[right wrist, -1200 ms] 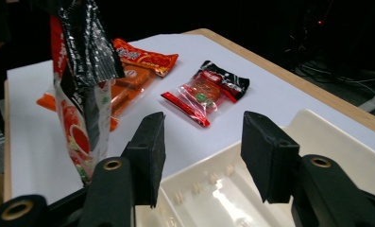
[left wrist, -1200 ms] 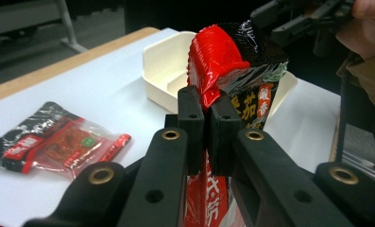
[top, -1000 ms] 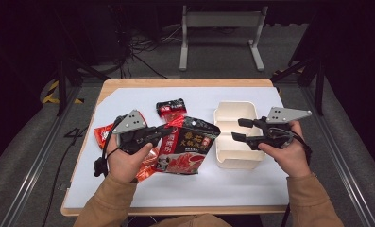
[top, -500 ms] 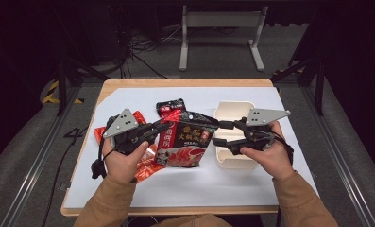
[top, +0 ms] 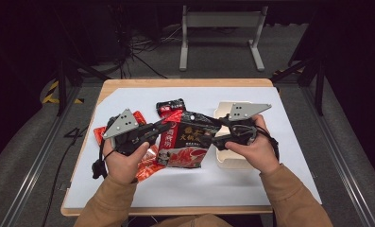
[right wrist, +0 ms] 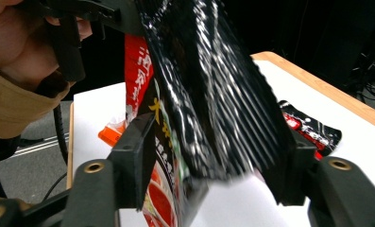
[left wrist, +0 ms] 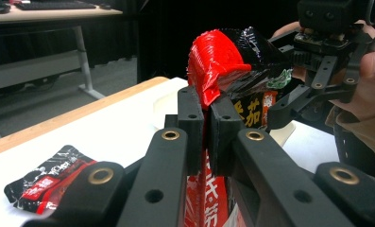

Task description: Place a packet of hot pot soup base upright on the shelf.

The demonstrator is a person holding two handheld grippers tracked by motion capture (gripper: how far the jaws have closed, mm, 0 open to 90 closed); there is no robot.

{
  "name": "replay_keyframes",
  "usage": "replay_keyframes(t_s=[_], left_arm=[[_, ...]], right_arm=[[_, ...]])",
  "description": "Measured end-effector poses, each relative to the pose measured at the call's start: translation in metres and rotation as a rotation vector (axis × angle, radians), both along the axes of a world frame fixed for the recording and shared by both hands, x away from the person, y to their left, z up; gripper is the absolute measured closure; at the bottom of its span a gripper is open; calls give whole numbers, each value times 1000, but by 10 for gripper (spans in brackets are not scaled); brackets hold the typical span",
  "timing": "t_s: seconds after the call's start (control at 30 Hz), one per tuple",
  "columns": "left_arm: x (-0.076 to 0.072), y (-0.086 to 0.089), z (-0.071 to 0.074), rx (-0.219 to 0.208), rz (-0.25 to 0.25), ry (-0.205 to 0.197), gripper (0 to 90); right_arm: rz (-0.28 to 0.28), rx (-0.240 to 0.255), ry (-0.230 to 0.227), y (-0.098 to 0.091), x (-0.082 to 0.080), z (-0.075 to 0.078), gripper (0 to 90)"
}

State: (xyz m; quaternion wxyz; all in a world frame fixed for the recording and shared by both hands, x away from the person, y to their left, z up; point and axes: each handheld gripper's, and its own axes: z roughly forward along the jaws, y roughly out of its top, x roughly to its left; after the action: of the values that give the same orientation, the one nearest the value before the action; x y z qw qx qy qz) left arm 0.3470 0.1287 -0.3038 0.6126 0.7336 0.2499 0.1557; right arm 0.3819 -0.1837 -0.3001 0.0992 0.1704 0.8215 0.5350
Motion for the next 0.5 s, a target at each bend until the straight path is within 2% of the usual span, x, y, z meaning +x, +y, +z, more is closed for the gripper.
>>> replay_keyframes(t_s=[0.33,0.5], left_arm=[[0,-1,0,2,-9,-3,855],[-1,0,1,0,-12,-5,854]], right_arm=[[33,-11,33,10,6,2,537],[46,-22,32,11,8,6,676]])
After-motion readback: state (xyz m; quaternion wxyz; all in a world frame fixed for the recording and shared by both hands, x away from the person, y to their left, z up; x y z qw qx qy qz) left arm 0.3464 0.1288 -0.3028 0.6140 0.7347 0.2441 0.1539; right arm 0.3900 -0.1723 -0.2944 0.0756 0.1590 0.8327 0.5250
